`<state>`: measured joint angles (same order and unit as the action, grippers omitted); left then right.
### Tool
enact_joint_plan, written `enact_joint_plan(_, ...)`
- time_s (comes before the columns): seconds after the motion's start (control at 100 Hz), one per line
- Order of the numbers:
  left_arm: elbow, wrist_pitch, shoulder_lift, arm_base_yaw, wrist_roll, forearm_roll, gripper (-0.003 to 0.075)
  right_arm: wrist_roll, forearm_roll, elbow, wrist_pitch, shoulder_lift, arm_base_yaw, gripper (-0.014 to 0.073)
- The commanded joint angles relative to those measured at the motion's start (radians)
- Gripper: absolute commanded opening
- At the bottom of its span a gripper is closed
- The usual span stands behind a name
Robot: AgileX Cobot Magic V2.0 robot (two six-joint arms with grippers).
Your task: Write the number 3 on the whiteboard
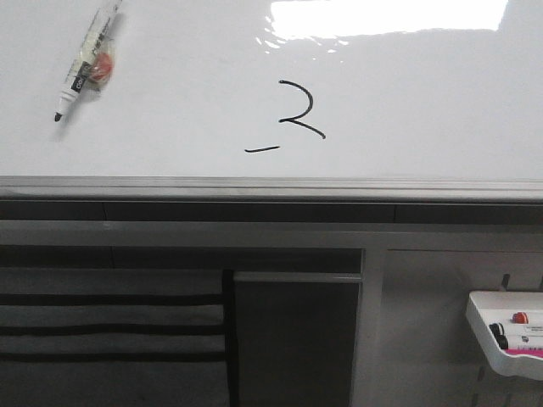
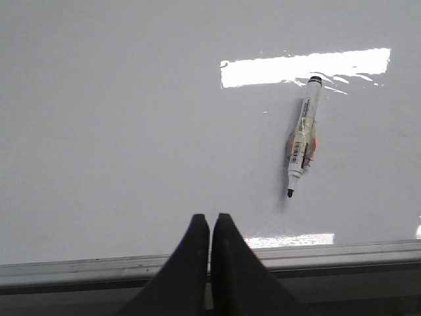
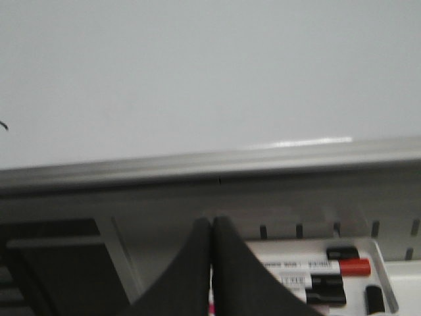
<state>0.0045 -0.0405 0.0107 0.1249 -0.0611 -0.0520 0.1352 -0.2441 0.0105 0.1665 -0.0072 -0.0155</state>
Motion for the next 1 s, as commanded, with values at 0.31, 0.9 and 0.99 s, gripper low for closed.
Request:
enact_joint_plan(0.31,0.009,-0.073,0.008,0.0,0.01,-0.001,-0.002,-0.002,-0.003,0.026,-0.139,-0.018,0.004,-0.0069)
enact_joint_plan(0.9,0.009,-0.073,0.008,0.0,0.01,-0.001,-0.002,-0.298,0.326,0.026,-0.158,-0.018,0.004,-0.0069)
enact_joint_plan(0.99,0.009,-0.073,0.008,0.0,0.01,-0.001,-0.002,-0.298,0.326,0.026,-0.158,-0.018,0.004,-0.0069)
